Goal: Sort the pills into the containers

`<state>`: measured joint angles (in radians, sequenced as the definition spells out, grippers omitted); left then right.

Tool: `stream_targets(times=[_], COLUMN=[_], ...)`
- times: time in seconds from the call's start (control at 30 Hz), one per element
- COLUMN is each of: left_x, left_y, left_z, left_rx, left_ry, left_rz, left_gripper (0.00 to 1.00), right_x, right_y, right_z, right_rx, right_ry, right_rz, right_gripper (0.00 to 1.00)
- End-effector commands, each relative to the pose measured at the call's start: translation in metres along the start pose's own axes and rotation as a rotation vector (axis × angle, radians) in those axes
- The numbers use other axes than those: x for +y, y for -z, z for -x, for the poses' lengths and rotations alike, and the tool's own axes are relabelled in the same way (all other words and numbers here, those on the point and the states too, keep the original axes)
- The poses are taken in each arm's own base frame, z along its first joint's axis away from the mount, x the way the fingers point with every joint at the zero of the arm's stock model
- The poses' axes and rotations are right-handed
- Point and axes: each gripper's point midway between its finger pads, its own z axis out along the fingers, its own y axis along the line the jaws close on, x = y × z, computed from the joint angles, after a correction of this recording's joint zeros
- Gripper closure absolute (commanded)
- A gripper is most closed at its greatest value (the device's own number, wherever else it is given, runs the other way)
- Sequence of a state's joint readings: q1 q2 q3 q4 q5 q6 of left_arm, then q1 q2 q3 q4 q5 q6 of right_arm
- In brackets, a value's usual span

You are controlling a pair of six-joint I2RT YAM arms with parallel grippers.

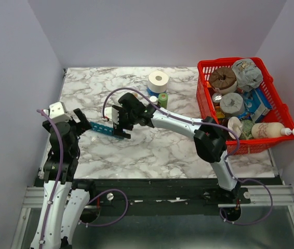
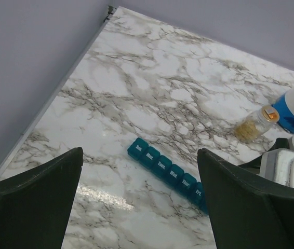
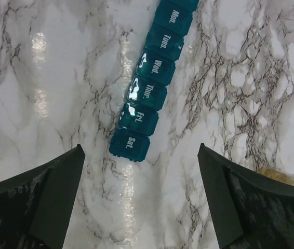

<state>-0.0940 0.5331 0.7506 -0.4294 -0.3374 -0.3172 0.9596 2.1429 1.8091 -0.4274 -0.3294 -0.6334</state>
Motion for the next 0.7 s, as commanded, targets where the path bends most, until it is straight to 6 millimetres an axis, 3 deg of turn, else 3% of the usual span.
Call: stream_targets(times=[0.0, 0.13, 0.27, 0.47, 0.67], left_x=[0.025, 0.036, 0.035, 0.031, 0.027], left_y=[0.005, 0.013, 0.017, 0.015, 0.017], left_z=[0.011, 0.025, 0.033, 0.027, 0.023], left_rx=[-0.06, -0.121, -0.143, -0.125, -0.114], left_ry=[0.008, 0.017, 0.009, -0.012, -0.027], left_rz=[0.131, 0.188, 0.179, 0.149, 0.113], left_gripper=[0.01, 0.01, 0.01, 0.01, 0.01], right_x=[-0.006, 0.0, 0.004, 0.006, 0.013], right_y=[-0.024, -0.04, -0.057, -0.066, -0.072], right_z=[-0.005, -0.014, -0.032, -0.045, -0.058], right_rx=[0.011, 0.04, 0.099, 0.137, 0.168], right_ry=[-0.043, -0.067, -0.093, -0.107, -0.114], right_rz=[-0.036, -0.028, -0.033, -0.036, -0.029], right_gripper=[0.02, 0.03, 0.06, 0.11, 0.22])
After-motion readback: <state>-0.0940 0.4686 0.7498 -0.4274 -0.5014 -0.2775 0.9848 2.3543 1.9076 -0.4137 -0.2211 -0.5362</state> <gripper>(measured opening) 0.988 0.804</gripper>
